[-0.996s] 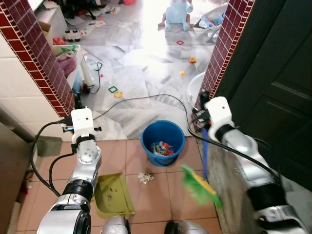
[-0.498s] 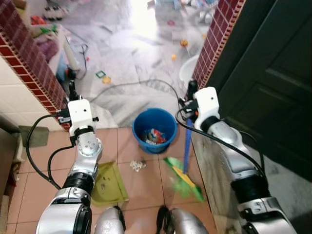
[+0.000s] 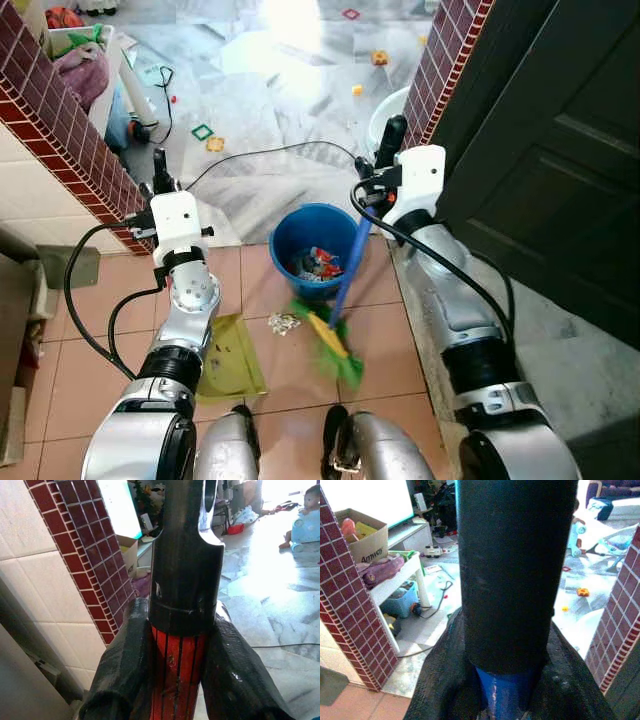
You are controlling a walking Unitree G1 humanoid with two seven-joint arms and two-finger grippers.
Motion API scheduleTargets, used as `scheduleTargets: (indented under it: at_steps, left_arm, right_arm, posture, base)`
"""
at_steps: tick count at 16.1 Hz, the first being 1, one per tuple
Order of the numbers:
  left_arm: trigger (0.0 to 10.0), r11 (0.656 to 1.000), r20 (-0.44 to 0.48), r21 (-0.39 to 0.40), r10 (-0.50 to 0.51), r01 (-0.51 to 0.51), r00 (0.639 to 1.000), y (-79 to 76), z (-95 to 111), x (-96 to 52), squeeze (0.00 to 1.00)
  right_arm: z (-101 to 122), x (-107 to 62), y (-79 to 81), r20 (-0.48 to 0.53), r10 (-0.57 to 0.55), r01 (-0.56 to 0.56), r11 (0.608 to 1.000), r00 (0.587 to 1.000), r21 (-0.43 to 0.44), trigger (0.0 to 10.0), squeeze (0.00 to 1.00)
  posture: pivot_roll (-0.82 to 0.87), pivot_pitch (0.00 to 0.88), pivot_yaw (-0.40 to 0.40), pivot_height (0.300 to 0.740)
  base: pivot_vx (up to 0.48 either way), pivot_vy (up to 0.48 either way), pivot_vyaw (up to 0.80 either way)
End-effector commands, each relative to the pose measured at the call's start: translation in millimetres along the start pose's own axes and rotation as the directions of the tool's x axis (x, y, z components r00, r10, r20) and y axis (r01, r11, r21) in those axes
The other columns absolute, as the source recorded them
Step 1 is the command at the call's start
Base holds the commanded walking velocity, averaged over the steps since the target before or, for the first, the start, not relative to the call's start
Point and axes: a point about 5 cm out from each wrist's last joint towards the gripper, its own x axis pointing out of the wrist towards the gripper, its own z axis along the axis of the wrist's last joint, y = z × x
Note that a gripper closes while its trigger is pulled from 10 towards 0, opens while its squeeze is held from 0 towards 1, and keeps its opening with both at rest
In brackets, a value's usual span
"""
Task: Sweep floor
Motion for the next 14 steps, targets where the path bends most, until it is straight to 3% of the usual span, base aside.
scheduleTargets:
  at_steps: [1,8,14]
  left_arm:
    - [10.0,1.000,-0.115,0.003,-0.027,0.028,0.993,-6.4,-22,-17.2,0.00]
    - [10.0,0.999,-0.133,-0.019,-0.047,0.045,0.990,-15.8,-19,-13.9,0.00]
    - [10.0,0.998,-0.145,-0.047,-0.056,0.050,0.988,-22.8,-17,-12.9,0.00]
  right_arm:
    - [11,5.8,2.7,0.060,-0.006,0.003,0.998,0.998,0.059,10.0,0.00]
    - [10,10.5,-6.0,-0.012,-0.021,0.023,0.946,1.000,0.325,10.0,0.00]
    - [14,10.1,-4.9,-0.031,0.091,-0.074,0.932,0.995,0.354,10.0,0.00]
  posture:
    - [-0.12,0.274,-0.050,0.740]
    - [-0.15,0.203,-0.055,0.740]
    - [-0.18,0.156,-0.062,0.740]
  base:
    - [0.000,0.000,0.00]
    - [0.000,0.000,0.00]
    - [0.000,0.000,0.00]
